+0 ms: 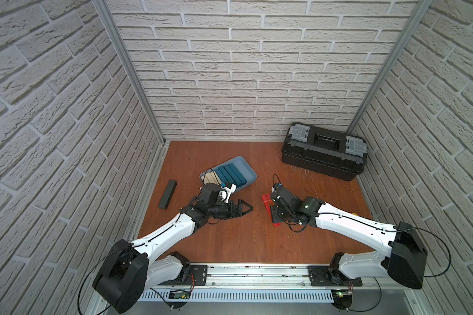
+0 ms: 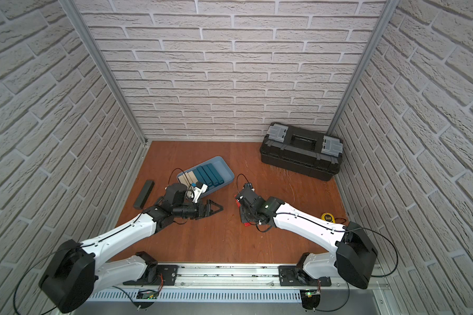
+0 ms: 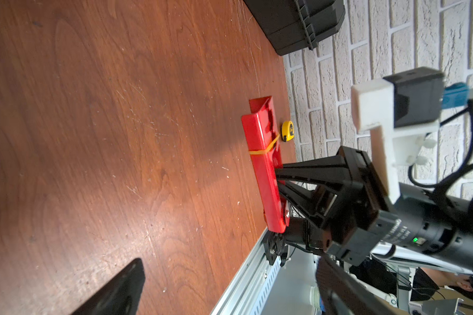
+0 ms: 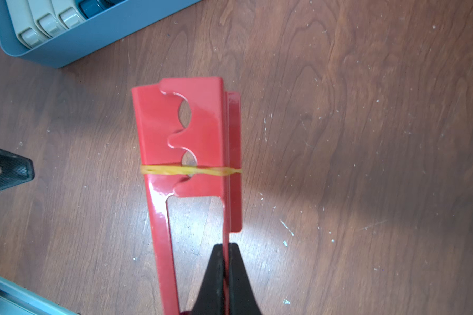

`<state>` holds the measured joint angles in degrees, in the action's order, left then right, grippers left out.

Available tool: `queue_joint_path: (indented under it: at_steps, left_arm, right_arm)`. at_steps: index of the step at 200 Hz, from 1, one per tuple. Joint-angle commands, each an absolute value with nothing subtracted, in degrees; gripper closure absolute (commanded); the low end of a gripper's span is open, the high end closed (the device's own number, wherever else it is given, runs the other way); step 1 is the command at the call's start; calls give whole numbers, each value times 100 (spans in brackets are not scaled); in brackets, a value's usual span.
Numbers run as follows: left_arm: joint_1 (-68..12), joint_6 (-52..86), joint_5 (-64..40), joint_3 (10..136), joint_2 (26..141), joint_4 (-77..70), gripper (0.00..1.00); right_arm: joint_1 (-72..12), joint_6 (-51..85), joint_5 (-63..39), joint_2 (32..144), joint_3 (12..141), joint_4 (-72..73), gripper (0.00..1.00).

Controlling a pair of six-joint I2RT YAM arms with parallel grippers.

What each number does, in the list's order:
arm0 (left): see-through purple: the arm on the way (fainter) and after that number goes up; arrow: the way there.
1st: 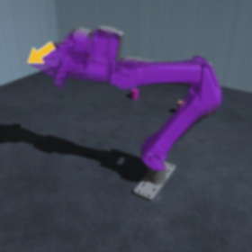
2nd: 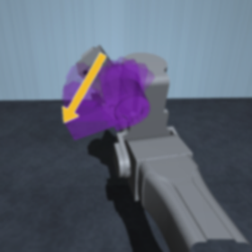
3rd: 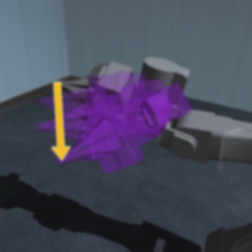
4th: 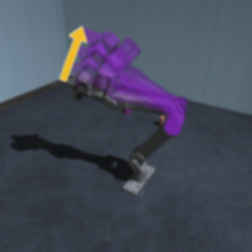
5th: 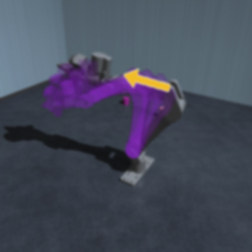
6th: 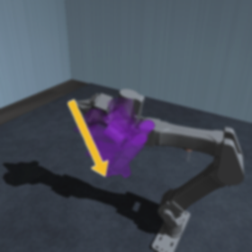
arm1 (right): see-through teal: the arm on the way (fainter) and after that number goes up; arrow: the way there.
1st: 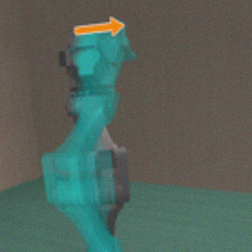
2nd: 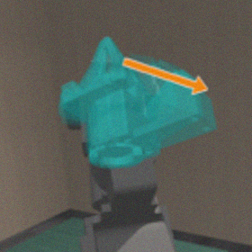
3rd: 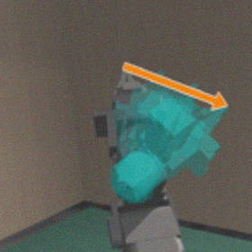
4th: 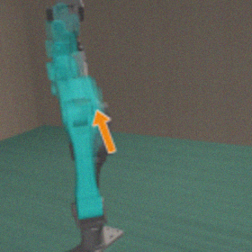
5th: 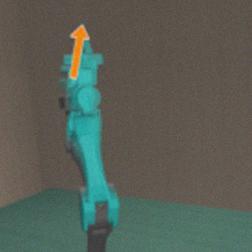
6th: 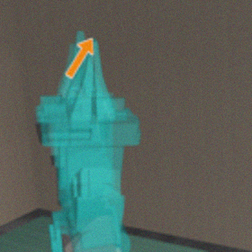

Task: Put the pruning pliers into the storage box
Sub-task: Pick up the pruning pliers from the center of the board, then place the pruning pliers in the storage box.

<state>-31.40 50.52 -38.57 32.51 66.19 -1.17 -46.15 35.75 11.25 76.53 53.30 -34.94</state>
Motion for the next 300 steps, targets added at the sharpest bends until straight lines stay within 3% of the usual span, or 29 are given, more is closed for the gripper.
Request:
queue_joint_path:
  at_steps: [1, 144, 300]
  left_arm:
    - [-2970, 4852, -3879, 3460, 6763, -158, 2]
    - [-1874, 4610, -4025, 3646, 6840, -189, 2]
    - [-995, 4192, -3933, 4202, 7191, 304, 2]
  right_arm:
    - [-4486, 3200, 915, 7764, 5525, -3264, 97]
    - [-3647, 1729, -352, 10357, 8674, -3627, 97]
    - [-3164, 715, -535, 12559, 11243, -3851, 97]
